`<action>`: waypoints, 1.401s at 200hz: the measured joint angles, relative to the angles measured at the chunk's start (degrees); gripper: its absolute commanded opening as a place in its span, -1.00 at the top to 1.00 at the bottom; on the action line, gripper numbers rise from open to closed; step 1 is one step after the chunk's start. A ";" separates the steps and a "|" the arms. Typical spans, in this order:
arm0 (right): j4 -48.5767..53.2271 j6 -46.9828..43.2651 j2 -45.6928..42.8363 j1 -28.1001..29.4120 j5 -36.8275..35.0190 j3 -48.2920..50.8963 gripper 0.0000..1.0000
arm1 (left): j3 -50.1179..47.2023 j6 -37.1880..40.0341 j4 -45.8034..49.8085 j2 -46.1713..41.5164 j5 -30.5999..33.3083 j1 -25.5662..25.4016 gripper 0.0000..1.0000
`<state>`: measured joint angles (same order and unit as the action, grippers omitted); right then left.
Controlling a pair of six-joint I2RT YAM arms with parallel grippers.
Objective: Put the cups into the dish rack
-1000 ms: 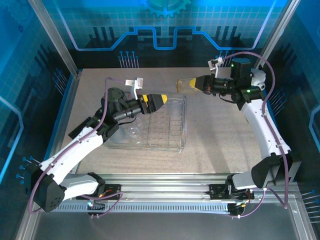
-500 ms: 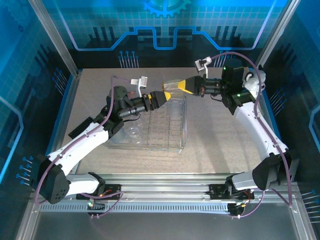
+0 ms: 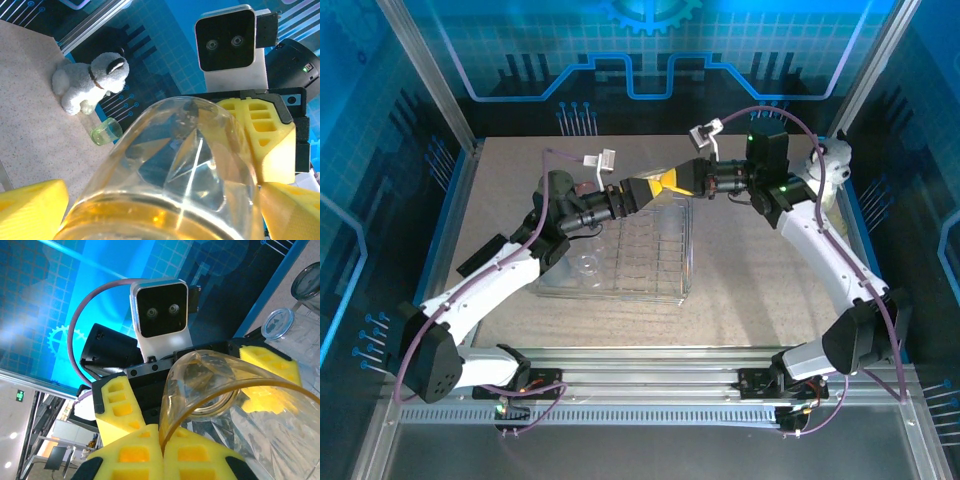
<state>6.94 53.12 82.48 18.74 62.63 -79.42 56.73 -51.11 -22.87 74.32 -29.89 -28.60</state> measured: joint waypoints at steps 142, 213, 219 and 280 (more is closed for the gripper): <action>16.59 -12.35 1.79 0.09 -2.86 -4.39 0.36 | -0.42 2.03 2.64 -0.02 -0.57 0.48 0.35; 25.53 -18.34 -0.04 -2.91 -16.94 -4.74 0.38 | 9.18 16.15 28.35 -0.02 9.29 -1.95 0.39; 27.54 -19.69 -0.59 -3.08 -19.89 -5.14 0.38 | 10.27 17.44 30.40 0.00 10.21 -2.08 0.39; 38.71 -30.40 -6.82 -2.71 -43.47 -7.13 0.32 | 19.37 26.77 46.40 6.05 16.41 -3.34 0.31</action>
<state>45.65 22.72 75.66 16.03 19.16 -86.54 76.09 -24.34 23.53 80.38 -13.47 -31.94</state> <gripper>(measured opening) 0.334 0.651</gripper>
